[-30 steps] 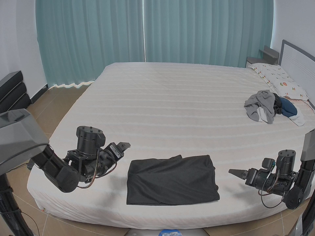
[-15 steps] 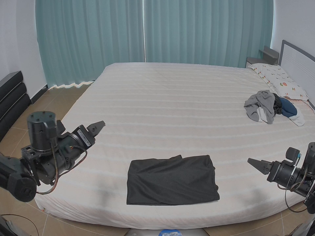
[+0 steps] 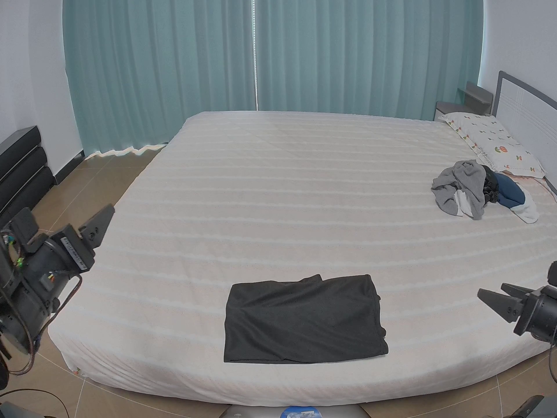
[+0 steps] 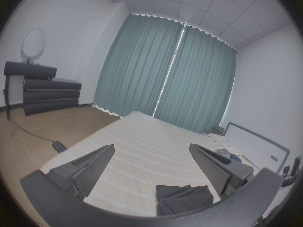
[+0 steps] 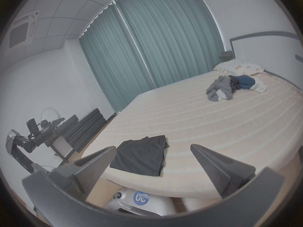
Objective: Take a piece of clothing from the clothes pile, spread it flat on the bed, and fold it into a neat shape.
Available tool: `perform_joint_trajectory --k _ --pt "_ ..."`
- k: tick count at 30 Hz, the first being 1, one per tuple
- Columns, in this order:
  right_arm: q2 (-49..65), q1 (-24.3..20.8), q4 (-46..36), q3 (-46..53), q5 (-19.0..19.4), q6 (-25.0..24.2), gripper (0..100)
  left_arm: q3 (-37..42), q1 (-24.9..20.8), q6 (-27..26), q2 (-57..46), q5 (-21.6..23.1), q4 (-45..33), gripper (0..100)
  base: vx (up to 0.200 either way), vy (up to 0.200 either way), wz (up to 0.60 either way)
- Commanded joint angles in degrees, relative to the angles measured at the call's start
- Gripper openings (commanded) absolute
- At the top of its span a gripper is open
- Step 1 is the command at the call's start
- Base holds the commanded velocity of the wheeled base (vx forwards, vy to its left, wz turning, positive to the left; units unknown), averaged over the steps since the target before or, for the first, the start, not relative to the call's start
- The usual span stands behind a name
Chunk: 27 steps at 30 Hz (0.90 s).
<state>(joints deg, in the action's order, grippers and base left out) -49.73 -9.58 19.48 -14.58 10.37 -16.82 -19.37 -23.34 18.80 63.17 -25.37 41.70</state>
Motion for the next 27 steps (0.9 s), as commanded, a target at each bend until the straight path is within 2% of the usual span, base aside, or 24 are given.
perform_joint_trajectory --k 1,5,11,16,20,23,27 --pt "16.8 1.2 -9.1 -4.4 -0.3 7.2 100 1.8 0.2 -8.4 -17.8 -4.5 -6.8 100 0.0 0.0 0.0" --pt "20.9 4.7 -12.3 -4.3 -0.1 13.6 100 1.8 0.6 -14.2 -25.9 -6.0 -12.1 100 0.0 0.0 0.0" --pt "25.4 5.8 -14.0 -4.6 0.3 17.6 100 1.6 2.3 -21.0 -35.2 -8.8 -19.1 100 0.0 0.0 0.0" --pt "29.7 5.9 -16.4 -4.4 0.3 20.2 100 1.4 9.2 -22.5 -42.5 -8.3 -27.0 100 0.0 0.0 0.0" --pt "34.3 5.6 -20.6 -4.7 0.3 22.5 100 1.1 11.0 -23.3 -48.4 -8.4 -31.9 100 0.0 0.0 0.0" --pt "38.1 5.5 -24.3 -4.9 0.3 24.0 100 1.0 13.2 -23.5 -51.7 -8.0 -33.1 100 0.0 0.0 0.0" --pt "42.8 6.6 -29.0 -7.0 0.2 27.1 100 1.0 19.1 -25.8 -55.6 -6.2 -33.3 100 0.0 0.0 0.0"
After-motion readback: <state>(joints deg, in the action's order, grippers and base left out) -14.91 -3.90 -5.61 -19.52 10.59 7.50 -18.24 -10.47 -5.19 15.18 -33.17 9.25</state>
